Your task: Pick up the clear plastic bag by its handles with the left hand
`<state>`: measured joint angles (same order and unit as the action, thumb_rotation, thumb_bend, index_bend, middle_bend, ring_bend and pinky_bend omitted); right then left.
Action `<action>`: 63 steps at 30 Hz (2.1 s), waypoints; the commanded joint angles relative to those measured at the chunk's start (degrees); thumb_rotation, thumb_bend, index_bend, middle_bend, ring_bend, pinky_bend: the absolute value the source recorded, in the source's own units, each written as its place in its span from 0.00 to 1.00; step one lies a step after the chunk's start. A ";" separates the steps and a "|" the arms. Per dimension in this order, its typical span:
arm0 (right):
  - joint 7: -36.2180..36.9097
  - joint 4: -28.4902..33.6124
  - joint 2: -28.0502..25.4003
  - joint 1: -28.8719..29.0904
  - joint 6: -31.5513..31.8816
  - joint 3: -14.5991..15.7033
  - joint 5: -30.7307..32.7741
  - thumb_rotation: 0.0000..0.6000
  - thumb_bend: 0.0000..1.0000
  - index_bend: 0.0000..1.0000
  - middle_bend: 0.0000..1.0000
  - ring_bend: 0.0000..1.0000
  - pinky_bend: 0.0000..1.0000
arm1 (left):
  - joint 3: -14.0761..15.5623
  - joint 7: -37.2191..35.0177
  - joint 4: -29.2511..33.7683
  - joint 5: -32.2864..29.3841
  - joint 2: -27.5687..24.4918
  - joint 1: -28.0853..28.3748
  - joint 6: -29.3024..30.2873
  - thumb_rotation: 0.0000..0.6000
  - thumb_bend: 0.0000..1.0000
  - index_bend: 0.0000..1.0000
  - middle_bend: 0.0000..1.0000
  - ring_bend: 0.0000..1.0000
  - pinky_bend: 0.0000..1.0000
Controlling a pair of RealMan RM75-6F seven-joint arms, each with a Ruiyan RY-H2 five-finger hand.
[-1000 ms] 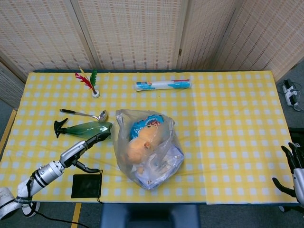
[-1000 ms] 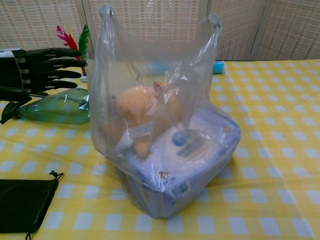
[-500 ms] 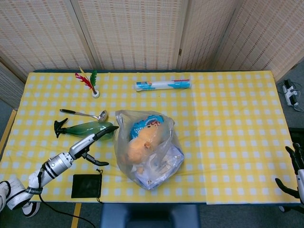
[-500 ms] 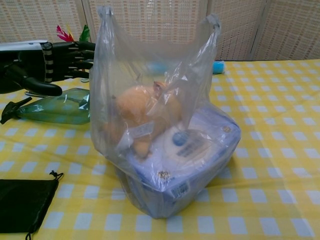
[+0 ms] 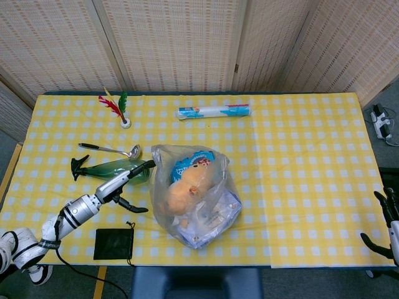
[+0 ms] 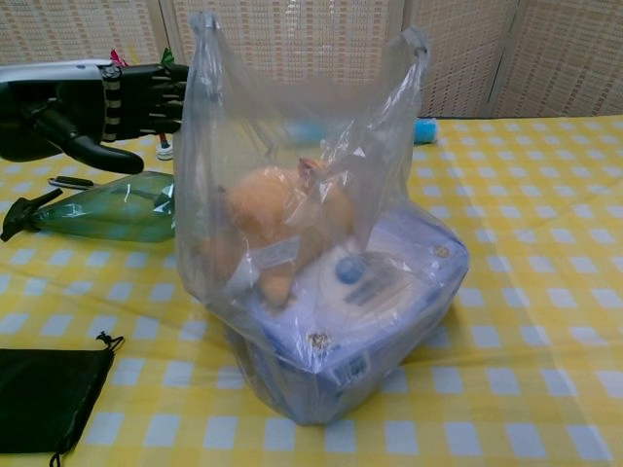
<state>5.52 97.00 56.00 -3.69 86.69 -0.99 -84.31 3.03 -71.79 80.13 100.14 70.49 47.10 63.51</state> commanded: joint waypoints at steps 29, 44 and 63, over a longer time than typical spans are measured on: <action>0.30 0.13 0.11 -0.25 0.54 0.13 -0.72 1.00 0.27 0.00 0.00 0.00 0.00 | 0.35 -9.76 3.86 2.58 -3.59 7.29 -1.31 0.92 0.08 0.02 0.08 0.10 0.05; 1.17 -0.12 -0.28 -0.58 1.03 0.23 -1.07 1.00 0.27 0.00 0.00 0.00 0.00 | 2.36 -22.32 -1.52 4.26 1.49 12.22 -2.58 0.90 0.08 0.04 0.10 0.12 0.08; 1.72 -0.44 -0.31 -0.53 0.34 0.01 0.08 1.00 0.27 0.00 0.00 0.00 0.00 | 3.80 -42.43 -10.38 6.86 7.08 21.91 -0.56 0.90 0.07 0.04 0.10 0.12 0.08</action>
<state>7.22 96.57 55.71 -4.20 87.02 -0.98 -84.24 6.54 -111.03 71.43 106.89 76.74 67.91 61.58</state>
